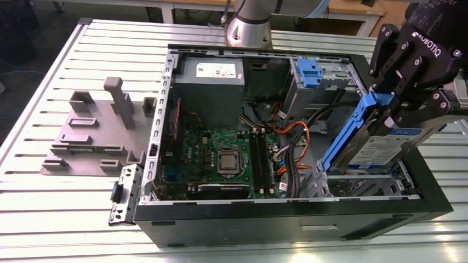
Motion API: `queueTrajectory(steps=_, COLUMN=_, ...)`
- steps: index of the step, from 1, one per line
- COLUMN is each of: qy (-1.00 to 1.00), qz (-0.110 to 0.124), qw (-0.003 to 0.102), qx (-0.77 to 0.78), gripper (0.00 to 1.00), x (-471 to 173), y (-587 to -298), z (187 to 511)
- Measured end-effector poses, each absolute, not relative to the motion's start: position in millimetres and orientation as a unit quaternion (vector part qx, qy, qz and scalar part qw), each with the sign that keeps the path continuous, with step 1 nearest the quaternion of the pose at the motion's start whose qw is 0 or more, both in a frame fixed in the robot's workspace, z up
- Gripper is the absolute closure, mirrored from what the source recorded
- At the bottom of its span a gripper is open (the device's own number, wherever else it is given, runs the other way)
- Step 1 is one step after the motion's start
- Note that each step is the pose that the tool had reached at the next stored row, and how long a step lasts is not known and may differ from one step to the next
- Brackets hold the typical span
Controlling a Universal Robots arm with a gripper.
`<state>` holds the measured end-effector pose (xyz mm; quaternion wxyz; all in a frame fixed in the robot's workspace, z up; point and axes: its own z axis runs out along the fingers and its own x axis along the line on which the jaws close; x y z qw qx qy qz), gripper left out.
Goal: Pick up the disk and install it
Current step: 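Insert the disk into the insertion slot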
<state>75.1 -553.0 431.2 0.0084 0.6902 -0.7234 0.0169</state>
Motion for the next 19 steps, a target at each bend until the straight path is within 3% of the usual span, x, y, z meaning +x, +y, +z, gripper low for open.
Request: queueTrajectory(steps=19, qy=-0.723, qz=0.017, qw=0.008, qx=0.690, gripper=0.64, x=75.1, y=-553.6, z=420.5)
